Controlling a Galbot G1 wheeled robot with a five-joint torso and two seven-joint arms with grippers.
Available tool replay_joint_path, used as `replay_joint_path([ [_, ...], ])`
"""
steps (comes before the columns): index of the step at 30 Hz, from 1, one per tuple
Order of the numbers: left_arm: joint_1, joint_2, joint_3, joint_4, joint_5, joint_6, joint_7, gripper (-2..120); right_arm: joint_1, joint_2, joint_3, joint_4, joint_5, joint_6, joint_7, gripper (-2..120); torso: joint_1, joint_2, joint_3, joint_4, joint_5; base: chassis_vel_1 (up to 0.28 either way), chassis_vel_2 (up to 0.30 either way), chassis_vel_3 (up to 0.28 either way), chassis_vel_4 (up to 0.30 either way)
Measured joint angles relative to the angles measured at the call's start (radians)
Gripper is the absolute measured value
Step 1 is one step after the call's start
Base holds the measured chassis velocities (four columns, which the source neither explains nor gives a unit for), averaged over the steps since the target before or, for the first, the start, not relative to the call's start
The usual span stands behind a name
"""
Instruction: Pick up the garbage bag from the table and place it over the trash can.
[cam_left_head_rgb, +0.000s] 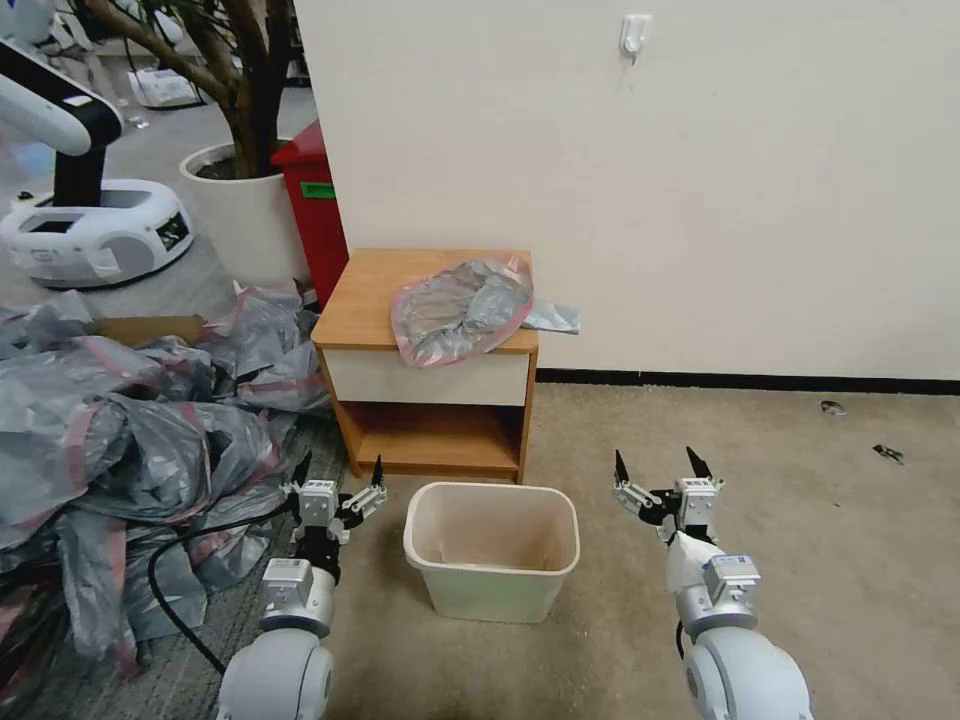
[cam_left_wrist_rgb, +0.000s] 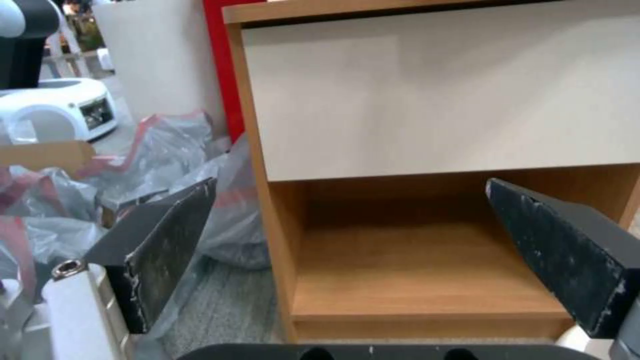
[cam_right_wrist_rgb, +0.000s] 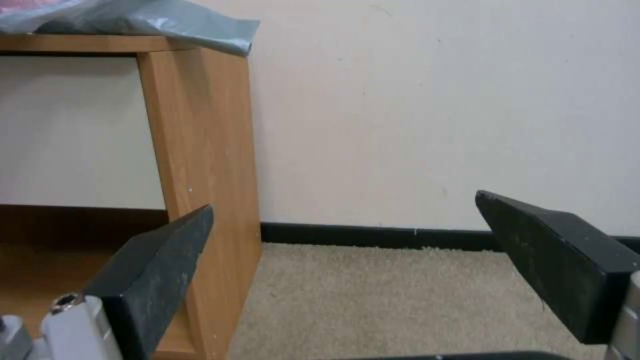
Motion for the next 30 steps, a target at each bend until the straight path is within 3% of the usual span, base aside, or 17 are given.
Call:
replay_joint_path([
  [26,0.000,0.000,0.000,0.000,0.000,0.000,0.000,100,0.000,0.000,0.000,0.000,0.000,0.000,0.000,100,0.000,0.000,0.000,0.0000,0.0000,0.000,0.000,0.000,0.000],
  [30,0.015,0.011,-0.010,-0.030,-0.014,0.016,-0.001,100,-0.007,0.003,0.001,0.016,0.002,-0.007,0.003,100,0.000,0.000,0.000,0.0000,-0.0004,0.000,0.000,0.000,0.000],
])
